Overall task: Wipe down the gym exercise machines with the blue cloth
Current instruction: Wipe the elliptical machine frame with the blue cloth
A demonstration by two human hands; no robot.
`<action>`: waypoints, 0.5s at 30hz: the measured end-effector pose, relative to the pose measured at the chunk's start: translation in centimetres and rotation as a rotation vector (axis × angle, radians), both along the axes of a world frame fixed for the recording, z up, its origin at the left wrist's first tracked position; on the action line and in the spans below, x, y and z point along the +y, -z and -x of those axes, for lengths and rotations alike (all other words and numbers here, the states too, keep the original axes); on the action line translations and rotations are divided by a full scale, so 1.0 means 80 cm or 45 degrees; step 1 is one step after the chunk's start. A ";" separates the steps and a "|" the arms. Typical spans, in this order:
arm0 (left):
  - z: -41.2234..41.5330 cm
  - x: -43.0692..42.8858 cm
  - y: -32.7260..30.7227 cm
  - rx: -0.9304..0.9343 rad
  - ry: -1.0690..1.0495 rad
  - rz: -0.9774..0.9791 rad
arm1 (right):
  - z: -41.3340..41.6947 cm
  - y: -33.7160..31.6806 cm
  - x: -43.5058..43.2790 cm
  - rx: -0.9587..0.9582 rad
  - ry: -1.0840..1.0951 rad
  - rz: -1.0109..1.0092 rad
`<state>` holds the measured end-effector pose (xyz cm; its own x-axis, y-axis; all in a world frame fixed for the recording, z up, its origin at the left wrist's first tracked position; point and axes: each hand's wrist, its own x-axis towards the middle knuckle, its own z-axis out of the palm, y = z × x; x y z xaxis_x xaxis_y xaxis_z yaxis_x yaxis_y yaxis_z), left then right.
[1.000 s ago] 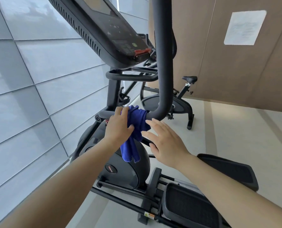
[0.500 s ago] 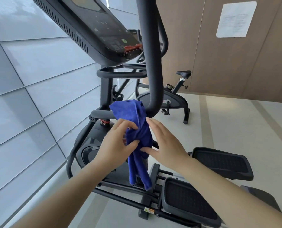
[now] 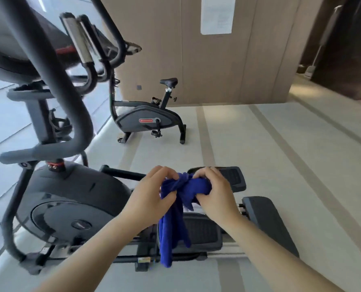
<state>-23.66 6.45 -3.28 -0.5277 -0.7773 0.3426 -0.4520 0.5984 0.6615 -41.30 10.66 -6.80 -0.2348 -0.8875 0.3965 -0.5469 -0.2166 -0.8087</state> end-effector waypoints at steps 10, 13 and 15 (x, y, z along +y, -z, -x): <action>0.323 0.105 0.024 0.131 0.261 -0.279 | 0.255 0.067 0.201 -0.189 0.331 -0.152; 0.419 0.152 0.031 0.136 0.458 -0.324 | 0.328 0.071 0.257 -0.305 0.495 -0.104; 0.475 0.186 0.036 0.131 0.576 -0.360 | 0.375 0.068 0.295 -0.306 0.652 -0.080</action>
<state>-61.67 21.34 -6.16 -0.8058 -0.5497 0.2205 -0.1148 0.5102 0.8524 -71.30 34.25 -12.23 -0.7187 -0.6565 0.2291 -0.3686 0.0802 -0.9261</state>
